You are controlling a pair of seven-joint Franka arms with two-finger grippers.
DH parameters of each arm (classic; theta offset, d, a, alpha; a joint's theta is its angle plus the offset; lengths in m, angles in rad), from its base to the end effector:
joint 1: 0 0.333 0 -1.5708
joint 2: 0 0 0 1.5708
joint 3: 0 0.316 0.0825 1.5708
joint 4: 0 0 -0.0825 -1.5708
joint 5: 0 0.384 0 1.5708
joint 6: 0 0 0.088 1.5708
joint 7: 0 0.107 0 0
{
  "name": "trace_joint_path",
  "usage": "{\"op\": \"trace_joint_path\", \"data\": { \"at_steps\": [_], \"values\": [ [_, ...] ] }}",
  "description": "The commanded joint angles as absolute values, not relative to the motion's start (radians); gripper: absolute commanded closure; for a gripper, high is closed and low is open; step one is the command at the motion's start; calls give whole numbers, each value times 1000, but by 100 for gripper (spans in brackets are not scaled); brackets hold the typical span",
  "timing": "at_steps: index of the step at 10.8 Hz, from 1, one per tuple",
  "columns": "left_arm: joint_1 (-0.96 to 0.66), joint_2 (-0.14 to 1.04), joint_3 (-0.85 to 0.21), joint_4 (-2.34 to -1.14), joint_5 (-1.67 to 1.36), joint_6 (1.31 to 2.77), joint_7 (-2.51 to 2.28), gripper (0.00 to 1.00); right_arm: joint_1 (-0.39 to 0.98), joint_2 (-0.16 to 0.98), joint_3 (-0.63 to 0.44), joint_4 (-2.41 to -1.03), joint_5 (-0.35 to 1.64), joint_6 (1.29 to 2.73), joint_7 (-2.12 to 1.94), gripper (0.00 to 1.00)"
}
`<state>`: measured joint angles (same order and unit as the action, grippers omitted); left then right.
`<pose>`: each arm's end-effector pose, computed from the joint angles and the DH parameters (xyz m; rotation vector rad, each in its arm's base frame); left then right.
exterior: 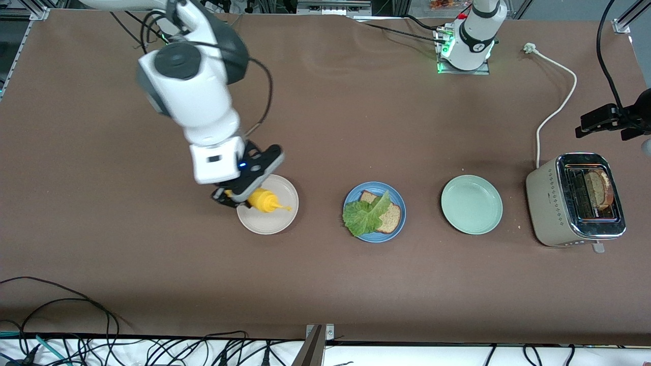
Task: Make sandwich in blue plate with both arms
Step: 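Lift the mustard bottle upright with the right gripper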
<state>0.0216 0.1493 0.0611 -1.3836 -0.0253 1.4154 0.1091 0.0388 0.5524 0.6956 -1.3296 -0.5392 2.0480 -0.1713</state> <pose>0.5824 0.0423 0.6138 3.1089 -0.0451 -0.1792 0.6224 0.3685 0.4962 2.6679 1.3875 0.4943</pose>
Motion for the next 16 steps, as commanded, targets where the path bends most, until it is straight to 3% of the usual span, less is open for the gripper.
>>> {"op": "trace_joint_path", "data": {
  "at_steps": [1,8,11,16],
  "values": [
    [26,153,60,-1364,-45,1410,123,0,93,597,770,-1383,-794,2060,36,69],
    [40,167,61,-1364,-51,1411,124,0,215,667,793,-1482,-1135,2008,132,69],
    [41,169,61,-1364,-51,1411,124,0,257,762,793,-1493,-1323,1952,170,68],
    [41,169,61,-1364,-51,1413,124,0,362,856,770,-1445,-1416,1930,278,68]
  ]
}}
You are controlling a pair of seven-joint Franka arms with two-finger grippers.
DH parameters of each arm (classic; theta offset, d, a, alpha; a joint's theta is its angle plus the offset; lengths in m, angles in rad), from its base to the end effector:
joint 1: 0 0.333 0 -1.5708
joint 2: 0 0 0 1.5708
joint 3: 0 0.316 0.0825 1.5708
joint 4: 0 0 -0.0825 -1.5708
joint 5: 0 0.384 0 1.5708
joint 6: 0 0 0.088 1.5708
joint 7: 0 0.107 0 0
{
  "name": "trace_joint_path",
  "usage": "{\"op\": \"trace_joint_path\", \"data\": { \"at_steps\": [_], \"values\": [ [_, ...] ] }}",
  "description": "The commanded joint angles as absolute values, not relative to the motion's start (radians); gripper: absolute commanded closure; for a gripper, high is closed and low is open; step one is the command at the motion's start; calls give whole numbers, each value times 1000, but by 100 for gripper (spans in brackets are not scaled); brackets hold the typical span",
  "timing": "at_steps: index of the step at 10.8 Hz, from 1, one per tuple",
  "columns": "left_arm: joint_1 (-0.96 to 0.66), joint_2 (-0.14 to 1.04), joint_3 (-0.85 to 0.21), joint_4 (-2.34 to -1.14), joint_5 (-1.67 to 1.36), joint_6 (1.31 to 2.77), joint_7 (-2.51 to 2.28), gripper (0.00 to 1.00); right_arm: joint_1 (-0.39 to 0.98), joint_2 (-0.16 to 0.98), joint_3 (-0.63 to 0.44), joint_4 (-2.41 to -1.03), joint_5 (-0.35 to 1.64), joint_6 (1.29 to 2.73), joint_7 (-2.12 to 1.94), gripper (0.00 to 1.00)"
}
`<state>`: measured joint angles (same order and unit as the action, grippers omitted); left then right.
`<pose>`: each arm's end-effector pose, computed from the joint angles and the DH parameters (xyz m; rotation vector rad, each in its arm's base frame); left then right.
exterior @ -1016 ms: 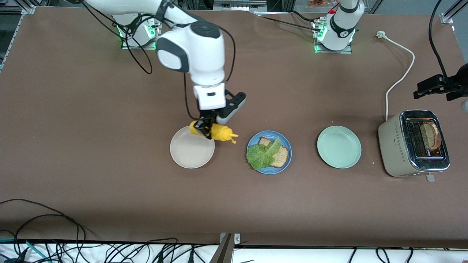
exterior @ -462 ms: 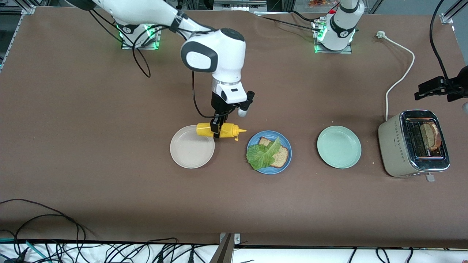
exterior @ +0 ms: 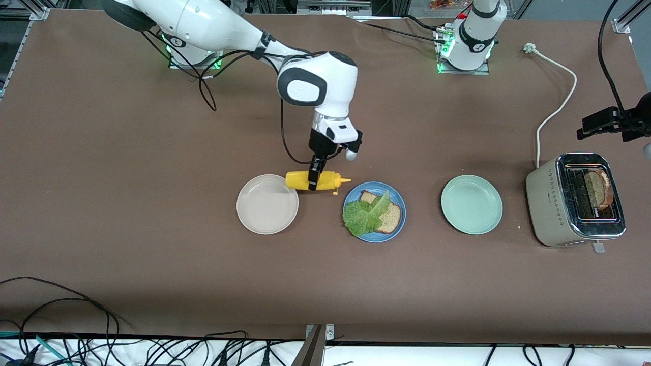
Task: Make sandwich in blue plate with both arms
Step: 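Lift the mustard bottle upright with the right gripper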
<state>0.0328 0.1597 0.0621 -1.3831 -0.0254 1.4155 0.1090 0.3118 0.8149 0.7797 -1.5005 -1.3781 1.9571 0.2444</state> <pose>0.5848 0.0494 0.6079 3.1072 -0.0258 -0.1941 0.4803 0.5365 0.2876 1.9920 1.5452 0.5128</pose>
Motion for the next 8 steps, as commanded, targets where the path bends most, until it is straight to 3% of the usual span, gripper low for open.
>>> {"op": "trace_joint_path", "data": {
  "at_steps": [1,4,7,8],
  "values": [
    [41,169,61,-1364,-51,1414,124,0,400,870,729,-1430,-1425,1930,291,68],
    [41,173,60,-1364,-52,1414,124,0,433,928,698,-1411,-1509,1930,350,70],
    [41,173,61,-1364,-51,1428,123,0,437,978,698,-1359,-1538,1930,351,81],
    [43,175,61,-1364,-52,1430,124,0,439,1001,698,-1332,-1540,1930,351,89]
  ]
}}
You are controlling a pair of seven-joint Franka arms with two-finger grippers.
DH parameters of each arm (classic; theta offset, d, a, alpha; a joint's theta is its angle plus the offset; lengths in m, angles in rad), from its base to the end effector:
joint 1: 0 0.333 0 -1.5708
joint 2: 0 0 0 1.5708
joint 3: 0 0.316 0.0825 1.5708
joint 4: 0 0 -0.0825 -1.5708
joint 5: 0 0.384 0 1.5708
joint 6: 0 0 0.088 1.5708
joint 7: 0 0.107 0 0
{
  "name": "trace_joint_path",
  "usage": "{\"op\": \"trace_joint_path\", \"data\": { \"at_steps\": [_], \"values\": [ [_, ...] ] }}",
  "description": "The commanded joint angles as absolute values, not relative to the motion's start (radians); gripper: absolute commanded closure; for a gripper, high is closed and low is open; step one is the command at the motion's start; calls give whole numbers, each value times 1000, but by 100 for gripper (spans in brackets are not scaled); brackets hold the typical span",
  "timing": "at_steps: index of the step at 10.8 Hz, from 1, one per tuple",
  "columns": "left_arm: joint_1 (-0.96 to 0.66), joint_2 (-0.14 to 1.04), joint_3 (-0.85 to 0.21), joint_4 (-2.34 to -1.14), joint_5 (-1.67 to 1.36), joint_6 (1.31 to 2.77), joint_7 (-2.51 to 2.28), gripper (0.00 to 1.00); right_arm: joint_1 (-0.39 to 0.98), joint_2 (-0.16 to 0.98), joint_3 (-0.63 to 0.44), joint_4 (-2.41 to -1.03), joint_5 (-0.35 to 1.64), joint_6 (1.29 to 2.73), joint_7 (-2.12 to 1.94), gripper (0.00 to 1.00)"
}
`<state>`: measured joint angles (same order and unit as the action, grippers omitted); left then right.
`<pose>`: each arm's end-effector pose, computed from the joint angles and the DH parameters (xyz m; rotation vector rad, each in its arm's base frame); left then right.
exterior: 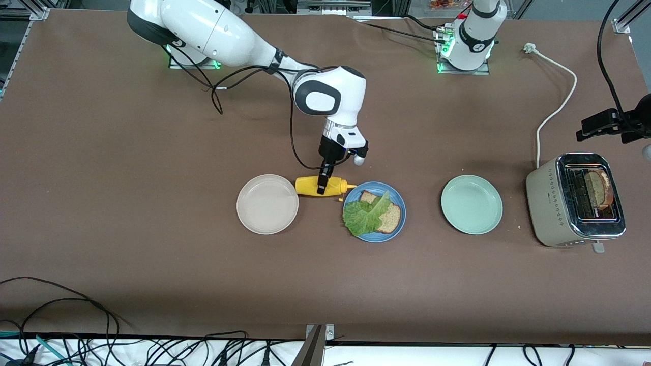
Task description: Make sandwich in blue plate with both arms
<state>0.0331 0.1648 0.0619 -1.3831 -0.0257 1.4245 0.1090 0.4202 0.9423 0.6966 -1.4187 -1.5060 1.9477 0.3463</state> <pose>0.5872 0.0496 0.6056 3.1079 -0.0255 -0.1881 0.4765 0.5572 0.2208 1.9322 1.4931 0.5544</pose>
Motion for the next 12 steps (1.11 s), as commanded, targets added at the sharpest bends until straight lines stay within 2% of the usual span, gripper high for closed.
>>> {"op": "trace_joint_path", "data": {
  "at_steps": [1,6,9,12],
  "values": [
    [43,175,61,-1364,-52,1430,123,0,448,1012,696,-1324,-1551,1930,351,98],
    [57,178,60,-1364,-52,1440,124,0,468,1022,672,-1325,-1595,1930,348,100],
    [58,181,61,-1364,-52,1440,124,0,483,1051,670,-1331,-1670,1858,345,100],
    [58,181,61,-1364,-52,1440,123,0,483,1051,676,-1325,-1664,1855,342,100]
  ]
}}
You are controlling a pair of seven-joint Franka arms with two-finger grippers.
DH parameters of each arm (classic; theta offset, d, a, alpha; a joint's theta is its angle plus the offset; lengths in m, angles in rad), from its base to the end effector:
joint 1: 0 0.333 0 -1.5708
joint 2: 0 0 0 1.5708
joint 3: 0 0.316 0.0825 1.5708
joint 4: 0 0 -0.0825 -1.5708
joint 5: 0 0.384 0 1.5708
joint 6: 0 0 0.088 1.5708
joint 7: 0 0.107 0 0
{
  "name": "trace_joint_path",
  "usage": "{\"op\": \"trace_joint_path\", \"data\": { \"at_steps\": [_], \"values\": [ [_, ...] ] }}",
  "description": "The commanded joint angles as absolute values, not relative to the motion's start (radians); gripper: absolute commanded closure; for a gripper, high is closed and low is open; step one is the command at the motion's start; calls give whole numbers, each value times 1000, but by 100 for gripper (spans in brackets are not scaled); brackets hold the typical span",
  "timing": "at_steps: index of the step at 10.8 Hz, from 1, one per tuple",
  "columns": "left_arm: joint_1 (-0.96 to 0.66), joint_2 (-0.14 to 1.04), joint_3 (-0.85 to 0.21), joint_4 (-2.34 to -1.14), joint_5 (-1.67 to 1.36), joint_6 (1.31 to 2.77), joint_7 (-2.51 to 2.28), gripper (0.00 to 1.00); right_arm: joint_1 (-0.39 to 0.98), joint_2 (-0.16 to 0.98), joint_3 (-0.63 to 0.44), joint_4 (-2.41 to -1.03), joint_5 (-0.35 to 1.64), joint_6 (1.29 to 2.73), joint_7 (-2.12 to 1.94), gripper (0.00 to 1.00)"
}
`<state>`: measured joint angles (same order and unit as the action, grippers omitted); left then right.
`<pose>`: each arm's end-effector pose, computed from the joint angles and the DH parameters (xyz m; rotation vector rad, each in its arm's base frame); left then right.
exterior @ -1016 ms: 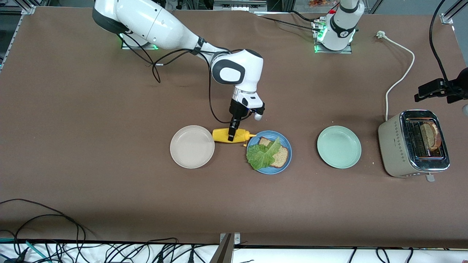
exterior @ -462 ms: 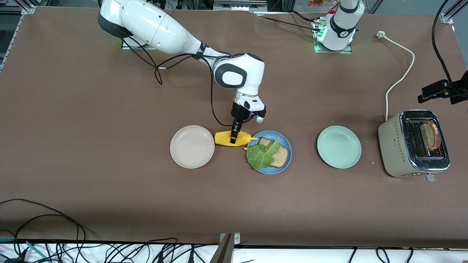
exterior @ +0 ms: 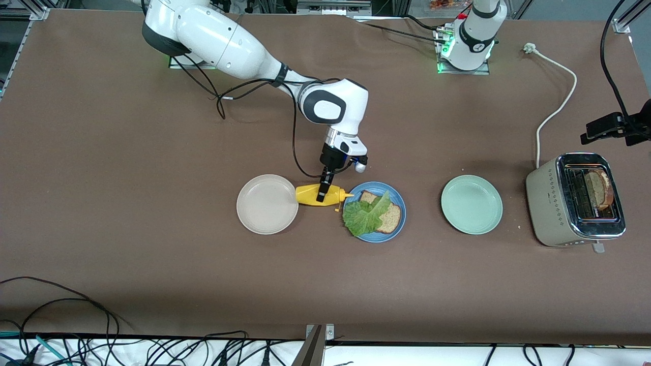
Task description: Make sandwich in blue plate with both arms
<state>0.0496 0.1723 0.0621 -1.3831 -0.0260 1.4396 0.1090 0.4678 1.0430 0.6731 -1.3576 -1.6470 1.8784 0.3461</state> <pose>0.5901 0.0597 0.6023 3.1087 0.0008 -0.1760 0.4782 0.5619 0.1750 1.7869 1.4762 0.5492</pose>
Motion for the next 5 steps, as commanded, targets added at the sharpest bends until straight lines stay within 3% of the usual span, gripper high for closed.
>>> {"op": "trace_joint_path", "data": {
  "at_steps": [1,5],
  "values": [
    [58,181,61,-1364,-52,1440,124,0,483,1051,676,-1325,-1663,1838,342,100],
    [58,181,61,-1364,-52,1440,123,0,440,1031,773,-1324,-1652,1781,307,100]
  ]
}}
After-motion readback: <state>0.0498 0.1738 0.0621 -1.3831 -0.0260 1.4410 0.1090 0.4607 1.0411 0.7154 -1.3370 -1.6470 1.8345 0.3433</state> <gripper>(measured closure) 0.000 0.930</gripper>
